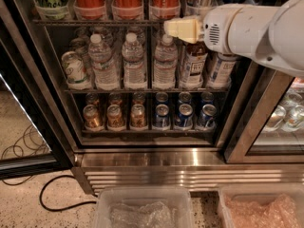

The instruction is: Pick redbull can from top shelf of fridge

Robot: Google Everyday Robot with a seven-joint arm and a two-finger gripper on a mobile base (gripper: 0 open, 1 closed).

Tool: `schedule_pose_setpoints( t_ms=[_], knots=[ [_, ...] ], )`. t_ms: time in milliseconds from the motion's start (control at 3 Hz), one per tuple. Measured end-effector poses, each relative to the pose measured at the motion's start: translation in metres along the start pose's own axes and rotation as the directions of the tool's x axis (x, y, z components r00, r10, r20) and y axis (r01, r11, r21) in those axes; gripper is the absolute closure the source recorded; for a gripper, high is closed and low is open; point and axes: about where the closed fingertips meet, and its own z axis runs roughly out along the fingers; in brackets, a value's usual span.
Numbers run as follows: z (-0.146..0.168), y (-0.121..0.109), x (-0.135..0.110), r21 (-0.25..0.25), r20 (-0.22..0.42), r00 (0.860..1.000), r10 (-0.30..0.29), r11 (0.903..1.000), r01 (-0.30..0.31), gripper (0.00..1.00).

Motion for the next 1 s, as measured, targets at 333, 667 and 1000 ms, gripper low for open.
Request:
schedule_pose_setpoints(
  t_ms=[333,667,1000],
  knots=[
    [0.005,-0.016,-0.004,0.038,0.025,1.0,-0.016,0.9992,0.016,0.27],
    [0.004,-0.023,-0.006,0.057,0.035,0.999,-0.026,0.9981,0.024,0.27],
    [0.001,-0.033,-0.01,0.086,0.047,0.998,-0.041,0.9956,0.037,0.29]
  ],
)
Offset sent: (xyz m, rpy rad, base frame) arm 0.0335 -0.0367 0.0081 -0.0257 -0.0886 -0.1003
